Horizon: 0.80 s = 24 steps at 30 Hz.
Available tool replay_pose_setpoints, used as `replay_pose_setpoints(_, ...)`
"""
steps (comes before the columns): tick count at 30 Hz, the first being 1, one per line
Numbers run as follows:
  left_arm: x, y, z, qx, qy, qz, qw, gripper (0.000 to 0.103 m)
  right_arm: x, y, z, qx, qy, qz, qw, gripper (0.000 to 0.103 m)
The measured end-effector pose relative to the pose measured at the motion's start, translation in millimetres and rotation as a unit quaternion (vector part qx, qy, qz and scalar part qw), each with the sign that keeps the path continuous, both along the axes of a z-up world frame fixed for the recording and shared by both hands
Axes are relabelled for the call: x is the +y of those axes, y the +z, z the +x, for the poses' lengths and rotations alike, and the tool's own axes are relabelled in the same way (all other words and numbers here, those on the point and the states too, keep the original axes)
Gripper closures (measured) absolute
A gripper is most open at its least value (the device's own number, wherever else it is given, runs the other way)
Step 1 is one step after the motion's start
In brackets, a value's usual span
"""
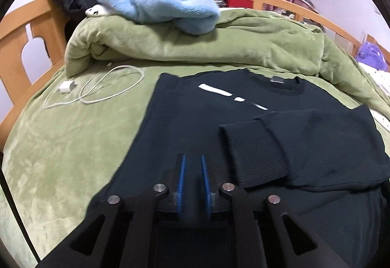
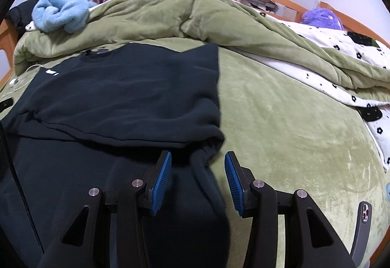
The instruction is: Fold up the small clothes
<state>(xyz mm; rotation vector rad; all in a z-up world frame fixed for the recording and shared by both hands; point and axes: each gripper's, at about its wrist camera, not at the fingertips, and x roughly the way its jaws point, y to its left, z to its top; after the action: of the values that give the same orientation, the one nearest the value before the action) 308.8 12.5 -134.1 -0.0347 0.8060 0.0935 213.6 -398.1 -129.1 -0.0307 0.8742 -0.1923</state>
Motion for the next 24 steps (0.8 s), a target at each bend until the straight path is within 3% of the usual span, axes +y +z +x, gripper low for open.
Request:
replay_pose_setpoints(2,11.5,-0.7,0.0,0.001,0.007,-0.018,0.9998,0.069,-8.2,-1.0,1.8,0.001,-0.011,0.006,1.000,0.058)
replay_pose_setpoints(4,19.0,-1.1,0.0,0.000,0.010,-0.048,0.9988,0.048,-14.0,0.1,2.9,-0.002,-0.018,0.014,1.000,0.058)
replay_pose_setpoints(5,20.3,-0.8,0.8,-0.002,0.005,-0.065,0.9979,0.044,-17.2,1.2,2.6,-0.006,-0.023,0.020,1.000,0.058)
replay_pose_setpoints(9,8.3,1.1,6.0,-0.011,-0.017,-0.065,0.9977,0.043,-25.2,-0.6,2.3,-0.009,-0.034,0.049,0.998,0.058)
replay_pose_setpoints(16,-27.4,-13.8,27.5,0.009,-0.057,-0.056,0.9968,0.043,-23.5,-7.9,9.0,-0.001,-0.025,0.039,0.999,0.058)
replay_pose_setpoints(17,-30.1,-17.0,29.2,0.013,-0.058,-0.055,0.9967,0.044,-23.5,-6.9,9.2,-0.004,-0.022,0.039,0.999,0.058)
replay_pose_setpoints(18,-34.0,-23.2,33.1,0.020,-0.059,-0.054,0.9966,0.052,-23.3,-7.0,9.2,-0.005,-0.018,0.038,0.999,0.058)
replay_pose_setpoints(19,-36.8,-27.4,35.7,0.026,-0.061,-0.054,0.9963,0.070,-23.0,-8.3,10.3,-0.003,-0.016,0.035,0.999,0.058)
replay_pose_setpoints(20,-40.8,-32.5,38.7,0.033,-0.068,-0.056,0.9955,0.081,-22.4,-11.2,13.0,0.004,-0.016,0.030,0.999,0.057)
replay_pose_setpoints(21,-43.7,-34.4,39.4,0.032,-0.071,-0.051,0.9956,0.102,-22.0,-16.3,16.4,0.012,-0.018,0.026,0.999,0.057)
replay_pose_setpoints(24,-46.5,-22.9,30.6,-0.013,-0.069,-0.015,0.9974,0.101,-23.6,-33.4,26.5,0.044,-0.029,0.022,0.998,0.057)
